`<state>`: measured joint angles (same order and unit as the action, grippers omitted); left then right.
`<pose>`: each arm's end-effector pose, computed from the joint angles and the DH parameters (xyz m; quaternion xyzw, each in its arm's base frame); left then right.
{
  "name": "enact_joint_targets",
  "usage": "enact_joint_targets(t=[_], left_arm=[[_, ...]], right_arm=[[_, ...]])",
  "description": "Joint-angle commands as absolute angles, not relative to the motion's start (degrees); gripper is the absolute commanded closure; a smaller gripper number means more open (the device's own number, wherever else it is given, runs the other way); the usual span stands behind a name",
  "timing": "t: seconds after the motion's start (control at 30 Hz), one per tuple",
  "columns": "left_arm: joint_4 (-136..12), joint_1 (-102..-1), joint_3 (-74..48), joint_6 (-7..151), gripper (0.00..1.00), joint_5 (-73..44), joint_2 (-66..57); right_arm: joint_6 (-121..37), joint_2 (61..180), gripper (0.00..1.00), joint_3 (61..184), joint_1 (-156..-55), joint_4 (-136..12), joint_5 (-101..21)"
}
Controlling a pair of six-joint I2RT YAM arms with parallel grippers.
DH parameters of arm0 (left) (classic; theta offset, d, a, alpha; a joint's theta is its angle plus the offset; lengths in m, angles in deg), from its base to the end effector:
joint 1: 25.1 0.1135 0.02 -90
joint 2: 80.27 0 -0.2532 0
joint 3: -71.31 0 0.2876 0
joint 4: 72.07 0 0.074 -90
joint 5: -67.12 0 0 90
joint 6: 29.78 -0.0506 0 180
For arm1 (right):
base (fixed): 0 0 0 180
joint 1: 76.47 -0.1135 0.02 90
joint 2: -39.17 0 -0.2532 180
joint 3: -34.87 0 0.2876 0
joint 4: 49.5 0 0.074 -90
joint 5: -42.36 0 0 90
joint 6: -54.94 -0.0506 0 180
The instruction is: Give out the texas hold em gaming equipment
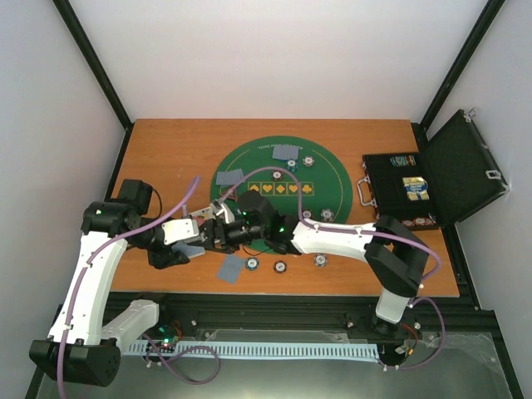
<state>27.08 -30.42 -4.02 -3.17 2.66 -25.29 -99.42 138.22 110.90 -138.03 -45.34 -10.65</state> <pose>0.1648 -0.0373 0.3035 0.5655 0.7891 -0.1461 0.1900 0.1793 0.3951 0.2141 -0.1656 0.7757 0.6087 0.0210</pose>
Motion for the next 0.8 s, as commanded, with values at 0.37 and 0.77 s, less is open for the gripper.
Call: enact_joint_targets(t=[0.37, 0.77], left_arm=[[28.5, -30.6, -6.2, -4.7, 0.99, 3.4, -26.5], [28.6, -30.6, -6.4, -4.8, 0.99, 3.3, -26.8]], right_arm=[[-103.6, 147.7, 0.24, 115.7, -138.8, -39.0, -5.8], [-102.3, 142.6, 0.38, 106.0, -133.7, -39.2, -6.1]])
